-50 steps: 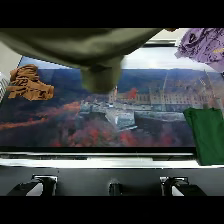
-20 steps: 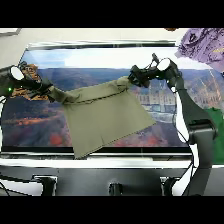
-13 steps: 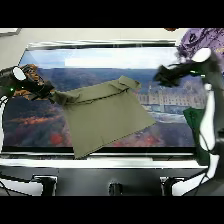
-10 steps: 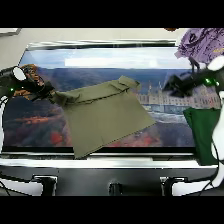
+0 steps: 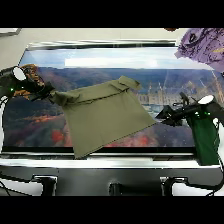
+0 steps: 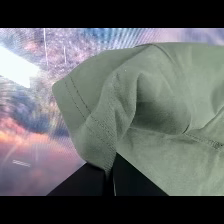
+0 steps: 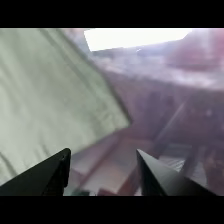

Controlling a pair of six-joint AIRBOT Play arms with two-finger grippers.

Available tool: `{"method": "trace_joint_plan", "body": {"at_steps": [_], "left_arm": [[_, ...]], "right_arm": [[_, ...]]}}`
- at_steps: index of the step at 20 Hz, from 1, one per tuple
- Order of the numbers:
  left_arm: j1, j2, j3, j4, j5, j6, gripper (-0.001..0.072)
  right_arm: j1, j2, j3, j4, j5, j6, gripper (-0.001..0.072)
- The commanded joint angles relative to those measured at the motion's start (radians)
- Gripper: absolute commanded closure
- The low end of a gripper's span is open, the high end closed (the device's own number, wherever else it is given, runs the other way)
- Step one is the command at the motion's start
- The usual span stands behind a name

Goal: Fold the clothes and pants, and hang the long-sleeved shirts on hangers.

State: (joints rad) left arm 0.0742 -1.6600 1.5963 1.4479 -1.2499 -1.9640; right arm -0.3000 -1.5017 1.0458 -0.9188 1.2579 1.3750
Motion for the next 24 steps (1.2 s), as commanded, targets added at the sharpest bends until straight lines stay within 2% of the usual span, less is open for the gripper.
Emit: {"method": "trace_joint_plan", "body": {"at_steps": [1,5,9,10,11,12,13,15,18,21,24], "left_arm": [[-0.001,-0.001,0.0,0.0,0.0,0.0,0.069],[-0.001,-0.001,0.0,0.0,0.0,0.0,0.0689],[-0.001,-0.001,0.0,0.0,0.0,0.0,0.0689],[-0.001,-0.001,0.0,0.0,0.0,0.0,0.0689],[-0.001,-0.001,0.0,0.0,0.0,0.0,0.0689],[-0.001,-0.001,0.0,0.0,0.0,0.0,0.0689],[-0.001,-0.001,0.0,0.0,0.0,0.0,0.069],[-0.001,-0.001,0.0,0.0,-0.002,0.0,0.0689],[-0.001,-0.001,0.0,0.0,-0.035,0.0,0.0689],[-0.001,-0.001,-0.001,0.0,-0.079,0.0,0.0689],[-0.001,-0.001,-0.001,0.0,-0.108,0.0,0.0689]], "right_arm": [[-0.002,-0.011,-0.049,0.041,-0.117,-0.047,0.0222],[0.005,-0.065,-0.049,0.06,-0.12,-0.078,0.0227],[0.111,-0.1,-0.049,0.069,-0.156,-0.11,0.0231],[0.14,-0.103,-0.049,0.073,-0.163,-0.103,0.0259],[0.168,-0.103,-0.049,0.072,-0.162,-0.108,0.0431],[0.185,-0.103,-0.047,0.074,-0.157,-0.111,0.0633],[0.192,-0.099,-0.04,0.082,-0.154,-0.111,0.0683],[0.182,-0.089,0.02,0.063,-0.15,-0.087,0.0684],[0.151,-0.088,0.248,-0.151,-0.19,0.101,0.0684],[0.114,-0.121,0.529,-0.429,-0.276,0.359,0.0684],[0.071,-0.2,0.746,-0.505,-0.334,0.539,0.0684]]}}
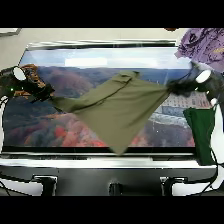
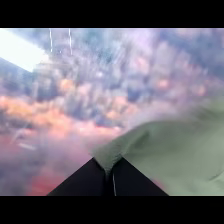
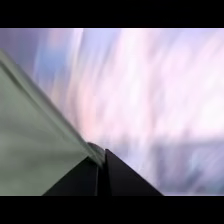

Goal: Fold the clothes and pants, and hang the long-sleeved shirts on hangers.

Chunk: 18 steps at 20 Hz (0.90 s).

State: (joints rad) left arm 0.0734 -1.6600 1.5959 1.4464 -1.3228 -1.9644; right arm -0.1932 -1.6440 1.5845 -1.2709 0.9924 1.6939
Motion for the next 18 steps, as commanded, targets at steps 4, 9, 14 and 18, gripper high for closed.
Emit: {"method": "trace_joint_plan", "body": {"at_steps": [4,9,14,18], "left_arm": [[-0.016,-0.001,-0.001,0.002,-0.039,0.0,0.0689],[-0.047,-0.011,-0.001,0.002,-0.039,0.0,0.069],[-0.05,-0.013,-0.001,0.002,-0.039,0.0,0.0689],[-0.05,-0.013,-0.001,0.002,-0.039,0.0,0.069]], "right_arm": [[-0.038,-0.133,0.258,-0.028,0.01,0.265,0.0681],[-0.041,-0.118,0.258,0.043,0.25,0.085,0.0219],[-0.061,0.008,0.103,0.07,0.409,-0.08,0.0211],[-0.056,0.214,-0.439,0.403,0.248,-0.204,0.0228]]}}
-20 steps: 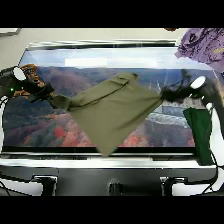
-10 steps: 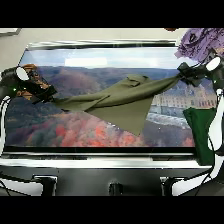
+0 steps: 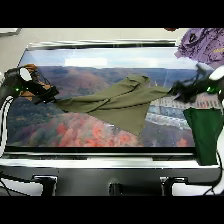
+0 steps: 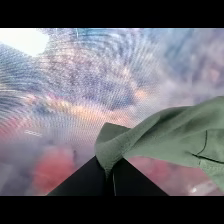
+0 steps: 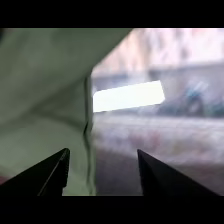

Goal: Fold the clothes and pants, and hang the long-sleeved shirts on hangers.

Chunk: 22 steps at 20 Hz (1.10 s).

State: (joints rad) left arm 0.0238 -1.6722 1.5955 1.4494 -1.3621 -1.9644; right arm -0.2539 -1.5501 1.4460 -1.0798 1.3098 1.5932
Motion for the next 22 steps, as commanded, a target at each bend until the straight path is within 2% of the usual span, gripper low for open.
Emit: {"method": "trace_joint_plan", "body": {"at_steps": [1,2,4,7,14,20,22], "left_arm": [[-0.001,-0.001,0.0,-0.001,0.0,0.0,0.069],[-0.001,-0.001,0.0,-0.001,0.0,0.0,0.0689],[-0.001,-0.001,0.0,-0.001,0.0,0.0,0.0689],[0.0,-0.001,0.0,-0.001,0.0,0.0,0.0689],[-0.001,-0.001,0.0,-0.001,0.0,0.0,0.0689],[0.0,-0.001,0.0,-0.001,0.001,0.0,0.0689],[0.0,-0.001,0.0,-0.001,0.001,0.0,0.0689]], "right_arm": [[0.023,0.171,-0.438,0.291,-0.117,-0.131,0.0228],[0.048,0.211,-0.552,0.349,-0.16,-0.158,0.0228],[0.108,0.257,-0.694,0.361,-0.212,-0.172,0.0228],[0.199,0.261,-0.795,0.362,-0.26,-0.172,0.0228],[0.272,0.261,-0.815,0.363,-0.395,-0.134,0.0229],[0.272,0.183,-0.815,0.413,-0.409,-0.152,0.0234],[0.272,0.149,-0.815,0.485,-0.407,-0.208,0.0374]]}}
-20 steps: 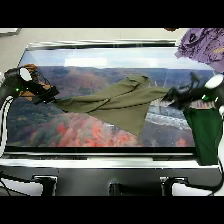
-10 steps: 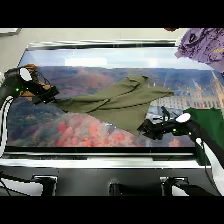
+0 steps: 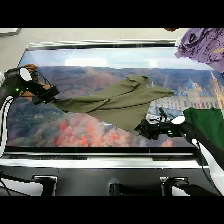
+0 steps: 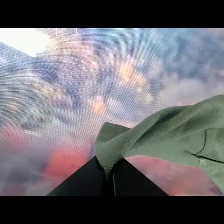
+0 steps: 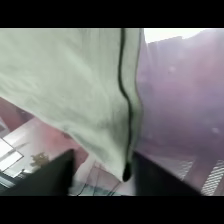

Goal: Fold the clothes and pants, and hang the long-sleeved shirts on hangers.

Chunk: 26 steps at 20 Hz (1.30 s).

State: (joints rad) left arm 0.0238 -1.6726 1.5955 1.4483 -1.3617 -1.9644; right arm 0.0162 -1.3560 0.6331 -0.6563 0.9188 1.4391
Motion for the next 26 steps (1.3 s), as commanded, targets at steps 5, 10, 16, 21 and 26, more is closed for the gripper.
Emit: {"method": "trace_joint_plan", "body": {"at_steps": [5,10,16,21,26], "left_arm": [[0.0,0.002,0.001,0.0,0.0,0.003,0.069],[0.008,0.049,0.15,-0.01,-0.006,0.075,0.069],[0.007,0.275,0.499,-0.01,0.069,0.147,0.069],[0.007,0.653,0.447,0.001,0.195,0.147,0.069],[0.007,0.849,0.431,0.037,0.291,0.147,0.069]], "right_arm": [[0.0,-0.047,0.024,0.178,0.004,-0.172,0.0683],[-0.055,0.059,0.374,0.108,0.105,-0.126,0.0683],[-0.127,0.25,1.041,-0.136,0.226,-0.011,0.0683],[-0.127,0.436,1.372,-0.373,0.203,0.053,0.0683],[-0.127,0.526,1.385,-0.473,0.149,0.163,0.0683]]}}
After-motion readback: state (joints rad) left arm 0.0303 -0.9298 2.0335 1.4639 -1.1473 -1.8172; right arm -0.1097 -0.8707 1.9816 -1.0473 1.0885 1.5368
